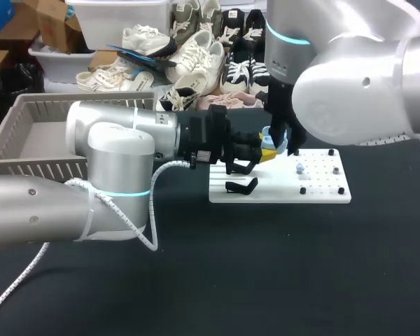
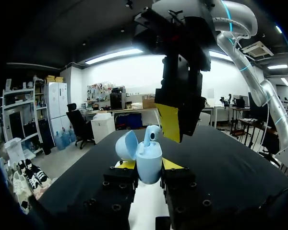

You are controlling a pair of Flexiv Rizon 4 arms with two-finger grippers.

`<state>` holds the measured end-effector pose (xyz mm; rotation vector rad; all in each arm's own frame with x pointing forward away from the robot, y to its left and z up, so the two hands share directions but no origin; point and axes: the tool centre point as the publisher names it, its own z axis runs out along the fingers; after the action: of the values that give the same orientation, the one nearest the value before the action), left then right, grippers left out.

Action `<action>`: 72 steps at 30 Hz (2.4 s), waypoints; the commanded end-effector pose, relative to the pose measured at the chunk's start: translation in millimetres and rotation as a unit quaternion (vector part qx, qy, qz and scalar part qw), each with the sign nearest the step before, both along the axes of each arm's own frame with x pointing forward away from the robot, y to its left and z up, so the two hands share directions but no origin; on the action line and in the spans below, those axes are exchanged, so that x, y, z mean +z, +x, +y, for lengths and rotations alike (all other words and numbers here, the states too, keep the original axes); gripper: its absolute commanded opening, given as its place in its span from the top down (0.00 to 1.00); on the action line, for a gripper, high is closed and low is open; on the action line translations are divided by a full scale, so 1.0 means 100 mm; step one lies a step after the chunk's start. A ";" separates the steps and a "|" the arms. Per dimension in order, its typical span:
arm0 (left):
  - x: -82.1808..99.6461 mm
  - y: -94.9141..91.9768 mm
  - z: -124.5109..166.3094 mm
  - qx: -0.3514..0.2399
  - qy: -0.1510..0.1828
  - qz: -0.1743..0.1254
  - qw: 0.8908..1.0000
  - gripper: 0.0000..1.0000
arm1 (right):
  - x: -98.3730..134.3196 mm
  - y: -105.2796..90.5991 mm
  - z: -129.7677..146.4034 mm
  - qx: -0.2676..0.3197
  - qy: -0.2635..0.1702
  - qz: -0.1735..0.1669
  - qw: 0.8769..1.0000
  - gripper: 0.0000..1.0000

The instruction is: Pick up each earbud case from the left stands, insert the matching earbuds, close the lid, and place the case in the box.

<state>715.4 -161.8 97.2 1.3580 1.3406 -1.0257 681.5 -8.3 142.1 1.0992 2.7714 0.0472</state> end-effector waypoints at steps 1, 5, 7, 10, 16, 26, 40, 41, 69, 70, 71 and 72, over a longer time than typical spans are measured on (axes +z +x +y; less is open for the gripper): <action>-0.01 0.00 0.00 0.001 -0.001 -0.001 1.000 1.00 | 0.01 0.07 0.00 -0.001 -0.003 0.003 1.000 0.74; -0.01 0.00 0.00 0.001 -0.001 -0.001 1.000 1.00 | 0.02 0.11 -0.02 0.000 -0.004 0.003 1.000 0.75; -0.01 0.00 0.00 0.001 -0.001 -0.001 1.000 1.00 | 0.04 0.12 -0.03 0.002 -0.001 -0.001 1.000 0.75; -0.01 0.00 0.00 0.001 -0.001 -0.001 1.000 1.00 | 0.16 0.07 -0.03 0.004 -0.004 -0.020 1.000 0.74; -0.01 0.00 0.00 0.001 -0.001 -0.001 1.000 1.00 | 0.33 0.00 -0.13 0.016 -0.019 -0.058 0.998 0.75; -0.01 0.00 0.00 0.001 -0.001 -0.001 1.000 1.00 | 0.30 -0.07 -0.42 0.067 -0.030 -0.095 0.993 0.69; -0.01 0.00 0.00 0.001 -0.001 -0.001 1.000 1.00 | -0.18 0.01 -0.79 0.158 -0.024 -0.116 0.980 0.67; -0.01 0.00 0.00 0.001 -0.001 -0.001 1.000 1.00 | -0.21 0.03 -0.80 0.165 -0.023 -0.114 0.979 0.67; -0.01 -0.10 0.18 0.004 -0.016 -0.008 1.000 1.00 | -0.63 0.22 -0.78 0.207 -0.008 -0.086 0.975 0.71; 0.00 -0.10 0.20 0.004 -0.016 -0.009 1.000 1.00 | -0.63 0.22 -0.78 0.207 -0.008 -0.087 0.975 0.71; 0.00 -0.11 0.22 0.007 -0.017 -0.010 1.000 1.00 | -0.63 0.22 -0.77 0.207 -0.009 -0.086 0.975 0.71; 0.00 -0.11 0.24 0.008 -0.018 -0.011 1.000 1.00 | -0.63 0.22 -0.76 0.207 -0.009 -0.086 0.974 0.71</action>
<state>711.2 -144.5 96.2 1.3428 1.3115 -1.0276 703.8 -86.6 79.3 0.4668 2.7823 0.1661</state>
